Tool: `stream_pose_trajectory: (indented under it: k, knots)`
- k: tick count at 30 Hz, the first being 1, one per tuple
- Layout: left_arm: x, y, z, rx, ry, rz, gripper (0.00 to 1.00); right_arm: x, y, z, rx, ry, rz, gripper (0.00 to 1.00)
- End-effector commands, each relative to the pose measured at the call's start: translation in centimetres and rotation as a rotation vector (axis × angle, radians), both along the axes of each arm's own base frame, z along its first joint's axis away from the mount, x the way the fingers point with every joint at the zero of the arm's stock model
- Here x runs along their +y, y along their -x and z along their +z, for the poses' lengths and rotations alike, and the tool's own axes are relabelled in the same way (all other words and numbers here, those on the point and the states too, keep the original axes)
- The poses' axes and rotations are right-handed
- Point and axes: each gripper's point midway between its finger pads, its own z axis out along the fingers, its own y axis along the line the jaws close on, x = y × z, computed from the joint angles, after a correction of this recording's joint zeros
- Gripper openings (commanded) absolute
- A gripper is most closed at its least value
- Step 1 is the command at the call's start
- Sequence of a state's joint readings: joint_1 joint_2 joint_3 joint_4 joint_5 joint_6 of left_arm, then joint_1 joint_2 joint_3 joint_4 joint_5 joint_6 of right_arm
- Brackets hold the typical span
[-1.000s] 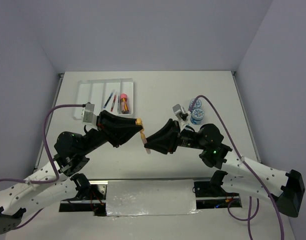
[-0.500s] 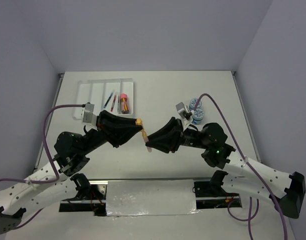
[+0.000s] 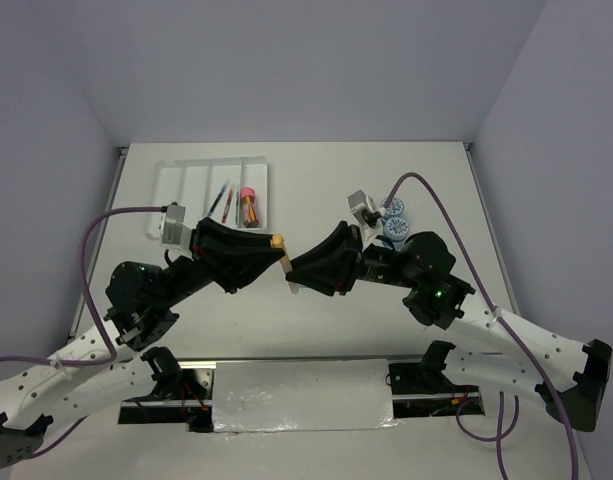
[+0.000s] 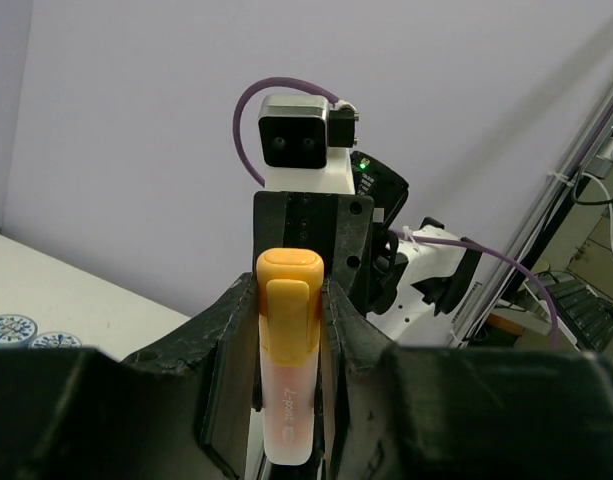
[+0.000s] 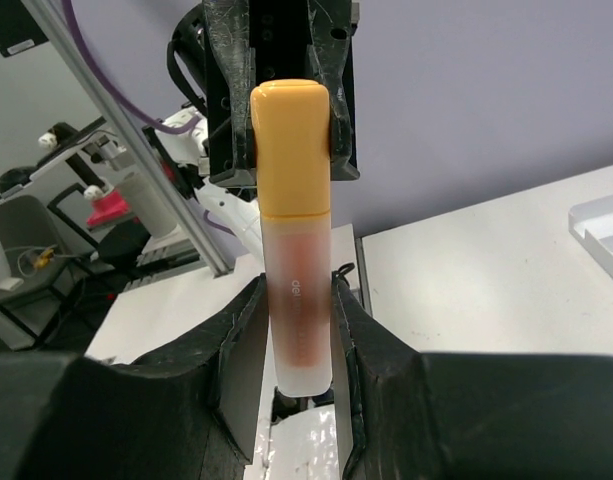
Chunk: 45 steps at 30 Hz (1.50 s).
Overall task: Sort the stationery into containers
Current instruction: Close the pen cap on the pen.
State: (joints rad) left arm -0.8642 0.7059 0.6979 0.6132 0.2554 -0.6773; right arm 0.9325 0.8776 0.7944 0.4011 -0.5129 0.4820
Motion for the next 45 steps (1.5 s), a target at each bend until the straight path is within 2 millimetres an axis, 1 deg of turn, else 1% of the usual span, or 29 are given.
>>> stream_pose_trajectory:
  k: [1, 2, 3, 5, 6, 8, 9, 11, 13, 16, 19, 20, 23, 25, 26, 29, 30, 33, 36, 41, 44, 45]
  knots:
    - [-0.5, 1.0, 0.4, -0.049, -0.046, -0.048, 0.12, -0.9, -0.7, 5.2, -0.101, -0.097, -0.064, 0.0]
    - [-0.6, 1.0, 0.3, -0.049, -0.054, -0.052, 0.13, -0.9, -0.9, 5.6, -0.109, -0.1, -0.07, 0.0]
    - [-0.7, 1.1, 0.0, -0.047, -0.07, -0.056, 0.18, -1.0, -1.1, 5.9, -0.119, -0.101, -0.082, 0.0]
    - [-0.8, 1.1, 0.2, -0.053, -0.082, -0.055, 0.25, -0.7, -1.5, 6.3, -0.123, -0.094, -0.087, 0.0]
    - [-0.8, 0.9, 0.2, -0.049, -0.094, -0.051, 0.36, -0.5, -1.3, 6.3, -0.131, -0.088, -0.065, 0.0]
    - [-0.9, 0.8, 0.2, -0.048, -0.104, -0.046, 0.47, 0.1, -0.9, 6.3, -0.149, -0.078, -0.025, 0.0]
    - [-0.9, 0.8, 0.4, -0.047, -0.108, -0.04, 0.58, 0.3, -0.8, 6.0, -0.155, -0.069, -0.011, 0.0]
    - [-0.7, 0.5, 0.6, -0.053, -0.117, -0.021, 0.71, 0.6, -0.8, 5.2, -0.152, -0.055, 0.0, 0.0]
    - [-0.5, 0.4, 1.0, -0.059, -0.115, -0.003, 0.76, 0.8, -0.7, 4.6, -0.145, -0.043, 0.015, 0.0]
    - [0.0, 0.9, 1.9, -0.086, -0.092, -0.003, 0.74, 1.1, -0.8, 4.0, -0.131, -0.034, 0.019, 0.0]
    - [0.3, 1.3, 2.1, -0.101, -0.077, -0.009, 0.7, 1.0, -0.7, 4.0, -0.133, -0.036, 0.021, 0.0]
    - [0.4, 1.4, 2.1, -0.102, -0.076, -0.008, 0.63, 1.0, -0.7, 4.1, -0.134, -0.039, 0.018, 0.0]
    - [0.5, 1.3, 1.9, -0.094, -0.073, -0.003, 0.59, 0.9, -0.6, 4.2, -0.137, -0.044, 0.024, 0.0]
    - [0.6, 1.4, 1.8, -0.093, -0.067, -0.003, 0.6, 1.0, -0.5, 4.1, -0.137, -0.042, 0.03, 0.0]
    - [0.7, 1.5, 1.9, -0.096, -0.063, -0.006, 0.65, 1.0, -0.5, 3.9, -0.137, -0.04, 0.03, 0.0]
    - [1.0, 1.4, 2.3, -0.096, -0.053, 0.012, 0.72, 1.1, -0.7, 3.3, -0.132, -0.028, 0.028, 0.0]
    - [1.2, 1.3, 2.4, -0.095, -0.047, 0.02, 0.72, 1.2, -0.6, 3.0, -0.129, -0.023, 0.032, 0.0]
    - [1.4, 1.4, 2.9, -0.101, -0.038, 0.027, 0.7, 1.1, -0.3, 3.1, -0.135, -0.032, 0.05, 0.0]
    - [0.8, 1.2, 2.6, -0.094, -0.06, 0.01, 0.7, 1.0, -0.1, 3.6, -0.141, -0.039, 0.055, 0.0]
    - [-0.4, 0.6, 1.0, -0.055, -0.093, -0.015, 0.65, 0.8, -0.2, 4.2, -0.151, -0.041, 0.037, 0.0]
    - [-0.8, 0.3, 0.4, -0.04, -0.1, -0.019, 0.59, 0.7, -0.2, 4.4, -0.159, -0.04, 0.036, 0.0]
    - [-0.9, 0.2, 0.3, -0.032, -0.1, -0.016, 0.46, 0.8, -0.1, 4.3, -0.159, -0.037, 0.04, 0.0]
